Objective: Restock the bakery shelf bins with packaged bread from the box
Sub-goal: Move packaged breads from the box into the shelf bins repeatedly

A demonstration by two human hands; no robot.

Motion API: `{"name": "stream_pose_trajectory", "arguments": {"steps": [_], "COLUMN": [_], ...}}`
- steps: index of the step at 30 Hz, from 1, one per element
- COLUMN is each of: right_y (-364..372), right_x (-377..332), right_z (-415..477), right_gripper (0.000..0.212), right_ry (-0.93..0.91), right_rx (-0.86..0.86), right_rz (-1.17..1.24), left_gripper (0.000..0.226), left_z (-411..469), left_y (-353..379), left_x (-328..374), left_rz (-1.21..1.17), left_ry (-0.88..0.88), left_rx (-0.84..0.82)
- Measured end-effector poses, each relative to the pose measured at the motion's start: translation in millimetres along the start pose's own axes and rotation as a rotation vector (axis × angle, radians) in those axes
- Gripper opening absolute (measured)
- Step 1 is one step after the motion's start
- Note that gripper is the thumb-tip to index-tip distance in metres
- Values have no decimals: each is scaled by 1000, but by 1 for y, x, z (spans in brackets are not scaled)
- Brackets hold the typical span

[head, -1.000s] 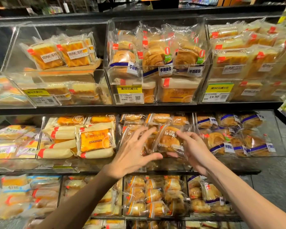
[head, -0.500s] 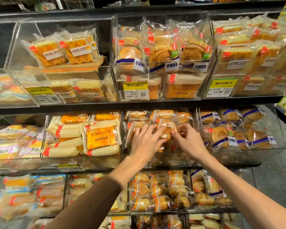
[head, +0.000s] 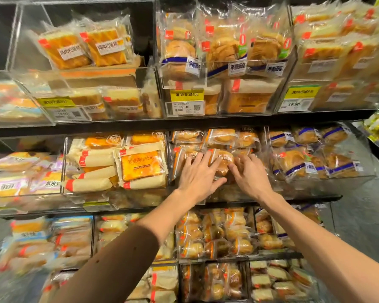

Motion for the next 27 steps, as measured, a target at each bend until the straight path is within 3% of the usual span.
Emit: {"name": "stream_pose_trajectory", "arguments": {"steps": [5,9,14,16,21,27], "right_y": [-25,-49,-35,-11,64,134], "right_x": [-10,-60,-173,-226,-373,-522], "right_z": [5,6,-31,-64,-192,-404], "right_gripper": [40,30,30,36,55,51], "right_ry": [-73,-242,-544,-666,-1026,-1481], "right_rx": [75,136,-7,-115,-367,-552], "right_rz": [74,163,259,325,371,377], "left_gripper": [58,36,17,14,19,31], "left_z": [9,11,-39,-88,-279,-545], "left_y": [-20,-68,-151,-182,-259,-364], "left_x": [-13,-37,-101,-138,-224,-259], "left_rz": [-206,-335,-267,-189,125,454], "left_ry": [-176,-282,-363,-442,-827,-1166], "left_rx": [-63,34,126,150,-15,-116]}}
Point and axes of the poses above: each hand's wrist, its own z-axis towards the middle knuckle, its own y-axis out of the palm, x = y × z, the point moved 10 cm from there along z, towards the middle knuckle, and after that the axes turned 15 degrees about x, right-handed, at the moved point
